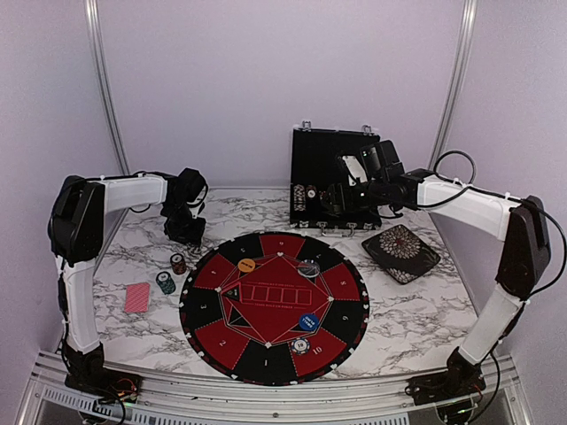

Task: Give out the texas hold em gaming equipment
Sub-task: Pick up the pile of poker chips from the pile of poker chips.

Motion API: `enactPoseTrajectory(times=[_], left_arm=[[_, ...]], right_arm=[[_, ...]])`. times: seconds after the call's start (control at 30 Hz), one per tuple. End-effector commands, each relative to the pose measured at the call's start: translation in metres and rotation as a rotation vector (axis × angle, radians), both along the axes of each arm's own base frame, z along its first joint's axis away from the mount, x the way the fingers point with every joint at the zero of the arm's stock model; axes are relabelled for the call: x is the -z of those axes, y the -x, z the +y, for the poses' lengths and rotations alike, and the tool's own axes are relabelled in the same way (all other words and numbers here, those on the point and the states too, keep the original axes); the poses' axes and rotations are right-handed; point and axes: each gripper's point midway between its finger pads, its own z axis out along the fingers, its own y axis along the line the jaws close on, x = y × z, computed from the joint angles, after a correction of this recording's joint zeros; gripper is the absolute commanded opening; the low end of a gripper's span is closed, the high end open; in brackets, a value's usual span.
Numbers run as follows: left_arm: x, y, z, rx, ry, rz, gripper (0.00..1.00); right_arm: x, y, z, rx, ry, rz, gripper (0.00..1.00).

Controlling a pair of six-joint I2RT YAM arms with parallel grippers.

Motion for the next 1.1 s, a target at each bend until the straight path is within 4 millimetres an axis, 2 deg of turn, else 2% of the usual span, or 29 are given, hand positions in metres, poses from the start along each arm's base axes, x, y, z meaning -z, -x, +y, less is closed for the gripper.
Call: enactPoseTrajectory(times=[0.0,0.67,1.07], left_arm=[[-0.027,-0.006,0.004,-0.003,0.004,-0.051,0.32],[-0.046,-0.006,-0.006,0.012,0.035,-0.071,0.32],[-0.053,0.018,-0.043,0.065,0.064,-0.068,0.32]], right_arm=[[-0.005,-0.005,-0.002,0.011,-0.011,-0.005,0.69],[-0.004,-0.005,-0.003,0.013,-0.010,-0.005,0.68],[-0.005,-0.005,-0.003,0.012,-0.013,-0.006,0.68]])
